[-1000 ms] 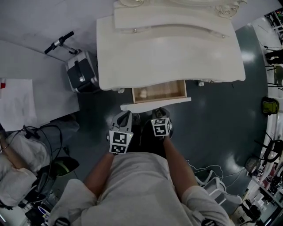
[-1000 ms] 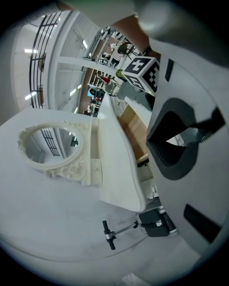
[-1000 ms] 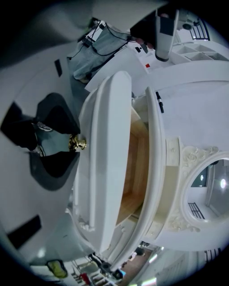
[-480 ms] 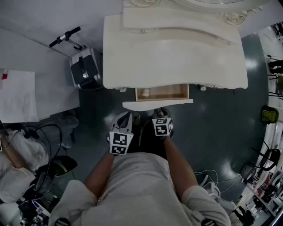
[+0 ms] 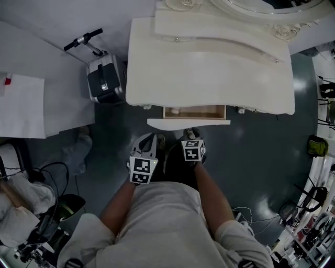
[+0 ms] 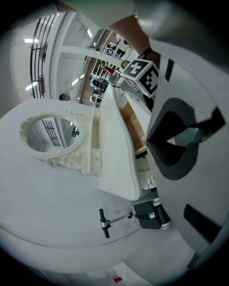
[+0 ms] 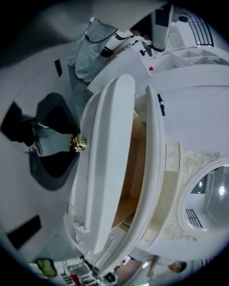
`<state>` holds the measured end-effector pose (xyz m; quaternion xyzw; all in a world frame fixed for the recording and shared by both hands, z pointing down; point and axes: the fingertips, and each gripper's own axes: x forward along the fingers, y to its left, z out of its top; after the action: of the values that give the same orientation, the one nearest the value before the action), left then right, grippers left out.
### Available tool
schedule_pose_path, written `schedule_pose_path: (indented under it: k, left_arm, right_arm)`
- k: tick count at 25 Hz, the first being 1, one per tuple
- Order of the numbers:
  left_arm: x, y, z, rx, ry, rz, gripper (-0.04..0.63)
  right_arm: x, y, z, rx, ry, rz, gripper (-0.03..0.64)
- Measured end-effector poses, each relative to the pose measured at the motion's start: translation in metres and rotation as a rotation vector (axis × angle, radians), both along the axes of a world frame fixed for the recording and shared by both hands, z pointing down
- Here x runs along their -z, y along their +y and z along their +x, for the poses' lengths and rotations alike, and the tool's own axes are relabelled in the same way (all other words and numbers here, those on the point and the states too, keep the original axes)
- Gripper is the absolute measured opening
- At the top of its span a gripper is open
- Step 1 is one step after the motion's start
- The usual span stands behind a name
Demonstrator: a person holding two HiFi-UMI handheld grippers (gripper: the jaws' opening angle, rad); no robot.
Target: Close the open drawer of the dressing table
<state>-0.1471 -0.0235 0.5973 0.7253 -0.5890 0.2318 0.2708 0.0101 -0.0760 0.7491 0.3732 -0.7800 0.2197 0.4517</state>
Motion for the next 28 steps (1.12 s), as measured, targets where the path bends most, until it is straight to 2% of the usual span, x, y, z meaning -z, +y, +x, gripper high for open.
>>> schedule_pose_path:
  k: [28]
  left_arm:
    - [0.002, 0.000, -0.014, 0.109, 0.000, -0.006, 0.008]
  right_arm:
    - [-0.001, -0.023, -0.011, 0.081, 0.016, 0.016, 0.133]
